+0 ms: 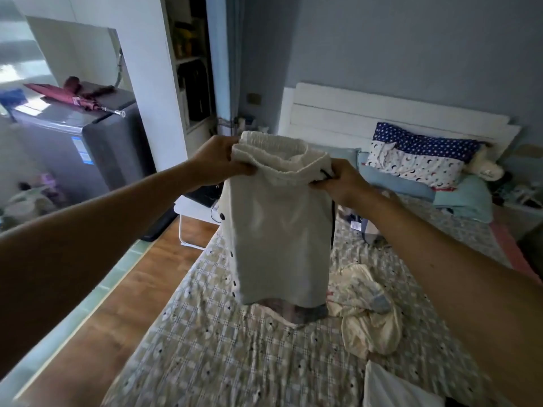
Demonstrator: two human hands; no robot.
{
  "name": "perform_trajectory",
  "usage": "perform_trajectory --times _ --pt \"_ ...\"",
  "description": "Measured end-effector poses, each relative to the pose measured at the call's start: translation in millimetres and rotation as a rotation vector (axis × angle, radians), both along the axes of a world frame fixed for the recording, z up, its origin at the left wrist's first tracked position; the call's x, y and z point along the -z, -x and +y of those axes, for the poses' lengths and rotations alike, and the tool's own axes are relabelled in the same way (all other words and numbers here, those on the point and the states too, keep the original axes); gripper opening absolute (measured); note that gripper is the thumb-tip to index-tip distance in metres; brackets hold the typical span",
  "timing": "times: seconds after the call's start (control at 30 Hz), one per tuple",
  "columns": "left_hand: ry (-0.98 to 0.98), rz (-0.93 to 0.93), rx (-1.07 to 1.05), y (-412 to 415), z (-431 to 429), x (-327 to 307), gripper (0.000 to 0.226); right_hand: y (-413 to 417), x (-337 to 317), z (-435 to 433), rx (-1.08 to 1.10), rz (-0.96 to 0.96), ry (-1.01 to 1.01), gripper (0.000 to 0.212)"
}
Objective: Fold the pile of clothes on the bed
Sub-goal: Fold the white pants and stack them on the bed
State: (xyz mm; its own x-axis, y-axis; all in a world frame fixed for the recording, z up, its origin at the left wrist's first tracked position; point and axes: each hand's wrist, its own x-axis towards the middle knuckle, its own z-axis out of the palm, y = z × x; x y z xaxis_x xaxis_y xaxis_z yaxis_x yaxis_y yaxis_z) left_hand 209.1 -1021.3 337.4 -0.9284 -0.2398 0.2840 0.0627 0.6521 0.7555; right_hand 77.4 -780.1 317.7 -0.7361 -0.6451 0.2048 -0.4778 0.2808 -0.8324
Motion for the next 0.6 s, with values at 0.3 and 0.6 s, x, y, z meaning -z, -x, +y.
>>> perform_trajectory --times 0.3,0.6 --pt "-0.018 -0.121 0.221 -55.5 15.5 145.2 0.044 -59.3 135.4 37.7 -0.171 -0.293 -0.081 0.031" --pt "-0.155 -0.655 0.344 -205.2 98.5 420.8 0.031 -193.1 392.0 113.1 -0.241 -0.599 -0.495 0.077"
